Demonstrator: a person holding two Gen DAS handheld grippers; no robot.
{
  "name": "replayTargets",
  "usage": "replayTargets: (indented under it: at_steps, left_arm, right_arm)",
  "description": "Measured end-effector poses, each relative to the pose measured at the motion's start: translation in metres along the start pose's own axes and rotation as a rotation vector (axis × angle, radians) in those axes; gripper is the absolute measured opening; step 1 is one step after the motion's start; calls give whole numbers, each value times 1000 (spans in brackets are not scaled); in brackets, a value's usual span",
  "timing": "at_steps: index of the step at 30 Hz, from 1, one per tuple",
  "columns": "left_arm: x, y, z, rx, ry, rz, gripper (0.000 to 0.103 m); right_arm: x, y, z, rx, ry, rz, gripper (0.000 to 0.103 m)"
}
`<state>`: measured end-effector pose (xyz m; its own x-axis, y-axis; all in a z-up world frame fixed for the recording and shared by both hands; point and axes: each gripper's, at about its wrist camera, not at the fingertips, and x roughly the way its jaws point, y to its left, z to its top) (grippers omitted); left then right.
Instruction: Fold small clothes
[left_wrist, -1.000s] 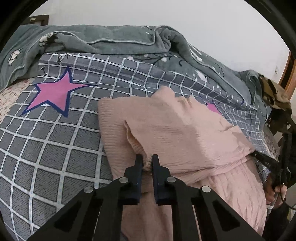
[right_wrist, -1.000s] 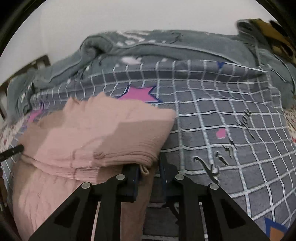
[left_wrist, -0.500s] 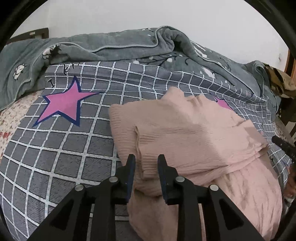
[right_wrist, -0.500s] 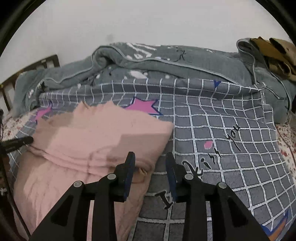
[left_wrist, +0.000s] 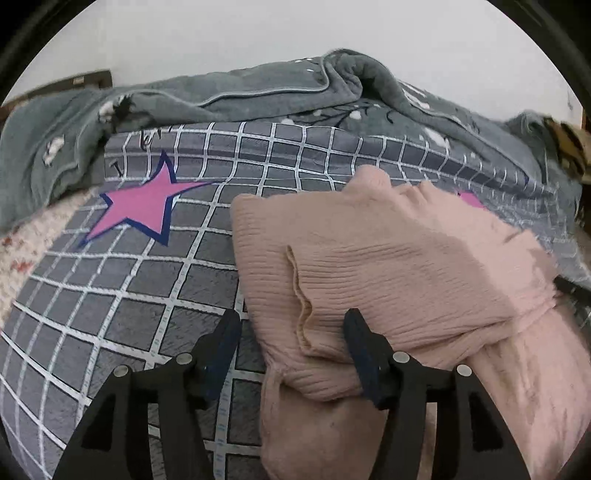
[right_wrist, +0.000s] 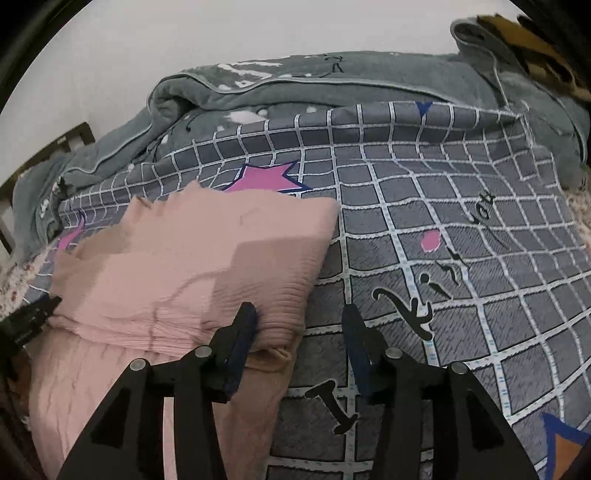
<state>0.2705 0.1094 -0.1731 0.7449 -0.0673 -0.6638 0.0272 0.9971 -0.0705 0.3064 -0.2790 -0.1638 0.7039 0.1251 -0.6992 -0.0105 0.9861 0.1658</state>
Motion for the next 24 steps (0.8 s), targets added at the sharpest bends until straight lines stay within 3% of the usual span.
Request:
replayTargets:
  at_steps: [12,18,24]
  left_arm:
    - [1,-6,-4,15,-5,25,58]
    - [-1,-8,-5,29,-13,52,60]
    - [-25,-18,-19,92,-32,86,60]
  right_arm:
    - [-6,12,-5,-66,-21,-68,46]
    - [-11,17,-7,-89,-11,-42,47]
    - [-41,28,-25,-130,-42,-9,47]
